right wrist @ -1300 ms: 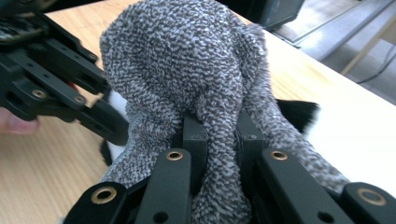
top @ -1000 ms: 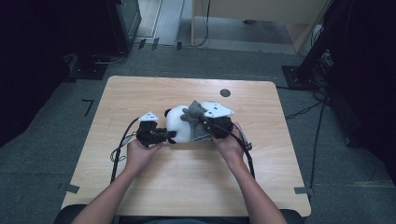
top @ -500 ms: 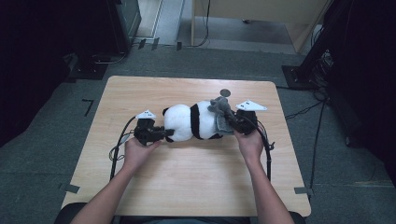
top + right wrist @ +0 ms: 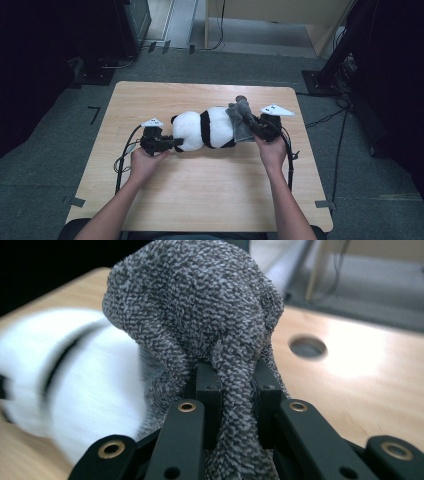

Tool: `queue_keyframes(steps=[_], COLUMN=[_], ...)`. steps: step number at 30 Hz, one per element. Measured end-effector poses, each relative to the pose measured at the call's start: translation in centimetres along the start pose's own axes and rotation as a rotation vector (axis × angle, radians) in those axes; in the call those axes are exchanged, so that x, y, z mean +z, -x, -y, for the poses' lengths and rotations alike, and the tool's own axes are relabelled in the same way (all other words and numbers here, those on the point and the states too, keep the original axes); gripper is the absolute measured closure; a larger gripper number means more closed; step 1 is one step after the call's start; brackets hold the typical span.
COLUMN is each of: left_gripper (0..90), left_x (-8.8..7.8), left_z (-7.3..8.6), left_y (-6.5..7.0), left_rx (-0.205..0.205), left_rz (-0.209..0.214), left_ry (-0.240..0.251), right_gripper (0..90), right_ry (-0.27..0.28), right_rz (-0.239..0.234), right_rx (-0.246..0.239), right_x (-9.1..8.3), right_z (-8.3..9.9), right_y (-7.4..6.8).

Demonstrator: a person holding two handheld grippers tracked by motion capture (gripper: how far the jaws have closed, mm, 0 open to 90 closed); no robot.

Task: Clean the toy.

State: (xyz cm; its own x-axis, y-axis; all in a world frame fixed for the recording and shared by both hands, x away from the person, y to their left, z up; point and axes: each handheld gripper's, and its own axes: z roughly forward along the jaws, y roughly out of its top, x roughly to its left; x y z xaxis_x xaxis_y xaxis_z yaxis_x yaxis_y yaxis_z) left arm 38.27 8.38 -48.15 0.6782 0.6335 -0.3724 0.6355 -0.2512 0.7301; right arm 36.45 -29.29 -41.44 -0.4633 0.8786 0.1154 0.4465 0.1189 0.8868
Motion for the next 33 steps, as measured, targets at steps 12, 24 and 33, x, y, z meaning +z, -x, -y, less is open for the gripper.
queue_keyframes(steps=[12, 24, 33], left_gripper=[69.6, 69.6, 69.6], left_x=[0.1, 0.4, 0.5], left_z=[0.4, 0.7, 0.3], left_y=[1.2, 2.1, 1.9], left_rx=[0.018, 0.015, 0.032], left_rz=[0.005, 0.012, 0.008], left_ry=[0.004, -0.004, -0.011], right_gripper=[80.0, 79.9, 79.9], right_ry=[-0.02, -0.089, -0.083], right_rz=[-0.212, -0.229, -0.157], right_rx=[-0.087, -0.231, -0.22], right_x=[2.4, 5.7, 4.9], right_z=[-1.6, 0.6, 0.6], right_y=[-7.8, -12.1, -9.5])
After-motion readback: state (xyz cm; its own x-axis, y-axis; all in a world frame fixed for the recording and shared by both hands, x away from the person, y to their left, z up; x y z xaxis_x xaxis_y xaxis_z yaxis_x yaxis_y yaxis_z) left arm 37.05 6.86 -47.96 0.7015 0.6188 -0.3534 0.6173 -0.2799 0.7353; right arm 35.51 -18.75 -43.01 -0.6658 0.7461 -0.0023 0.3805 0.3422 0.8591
